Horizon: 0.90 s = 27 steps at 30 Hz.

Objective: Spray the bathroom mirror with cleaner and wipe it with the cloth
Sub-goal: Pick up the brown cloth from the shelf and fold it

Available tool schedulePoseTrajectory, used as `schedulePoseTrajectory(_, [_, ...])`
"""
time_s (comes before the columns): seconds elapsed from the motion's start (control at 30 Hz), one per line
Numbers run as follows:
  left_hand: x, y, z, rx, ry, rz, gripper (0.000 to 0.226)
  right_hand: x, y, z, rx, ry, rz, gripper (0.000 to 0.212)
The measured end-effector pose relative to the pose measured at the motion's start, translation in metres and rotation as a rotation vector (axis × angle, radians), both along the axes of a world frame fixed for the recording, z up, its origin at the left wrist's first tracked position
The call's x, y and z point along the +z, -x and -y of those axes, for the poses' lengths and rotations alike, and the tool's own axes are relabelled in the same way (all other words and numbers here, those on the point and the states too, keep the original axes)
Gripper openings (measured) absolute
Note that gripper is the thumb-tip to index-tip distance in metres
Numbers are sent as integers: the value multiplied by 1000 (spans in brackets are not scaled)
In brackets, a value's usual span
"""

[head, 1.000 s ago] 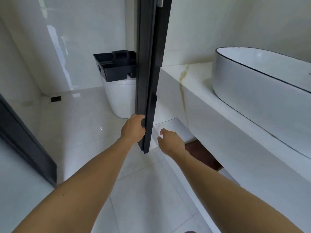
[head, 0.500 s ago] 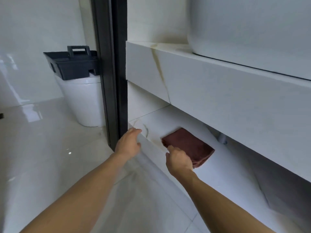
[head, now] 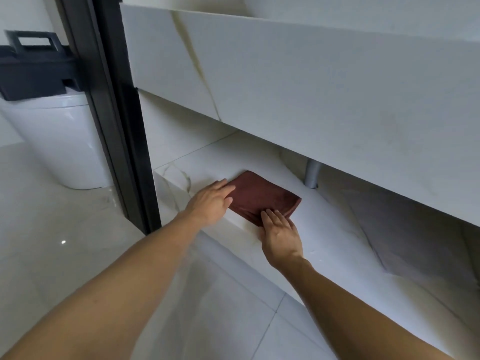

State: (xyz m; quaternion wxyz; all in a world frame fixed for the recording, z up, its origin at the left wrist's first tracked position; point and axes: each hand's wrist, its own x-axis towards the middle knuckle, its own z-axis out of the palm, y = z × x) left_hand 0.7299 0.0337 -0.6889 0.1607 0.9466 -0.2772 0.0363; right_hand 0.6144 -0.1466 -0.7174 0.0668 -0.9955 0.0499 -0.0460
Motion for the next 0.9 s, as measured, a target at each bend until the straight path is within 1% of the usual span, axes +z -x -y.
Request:
schedulePoseTrajectory(0.07, [1,-8,6,-43,-52,21,50,-2,-3,3,14,-2,7,53])
schedulePoseTrajectory(0.17, [-1,-17,12,-47,-90,44,52,-2,-10,5,13,14,61,55])
schedulePoseTrajectory(0.3, [-13,-20,23,-94,-124,32,51,-5,-18,6,56,-9,20,54])
schedulePoseTrajectory(0.37, [-23,-17,23,-117,-160,12,50,-7,-20,9,69,2,39,51])
schedulePoseTrajectory(0.47, [-34,-15,17,-133,-141,27,49,-9,-18,10,76,34,79,50])
schedulePoseTrajectory(0.6, [-33,-12,10,-141,-161,72,48,-9,-14,8,86,51,81,48])
schedulePoseTrajectory(0.77, [-35,-4,1,-145,-223,160,47,2,-10,8,110,81,108,34])
schedulePoseTrajectory(0.9, [-32,-3,-3,-149,-230,194,51,16,-17,7,73,161,32,24])
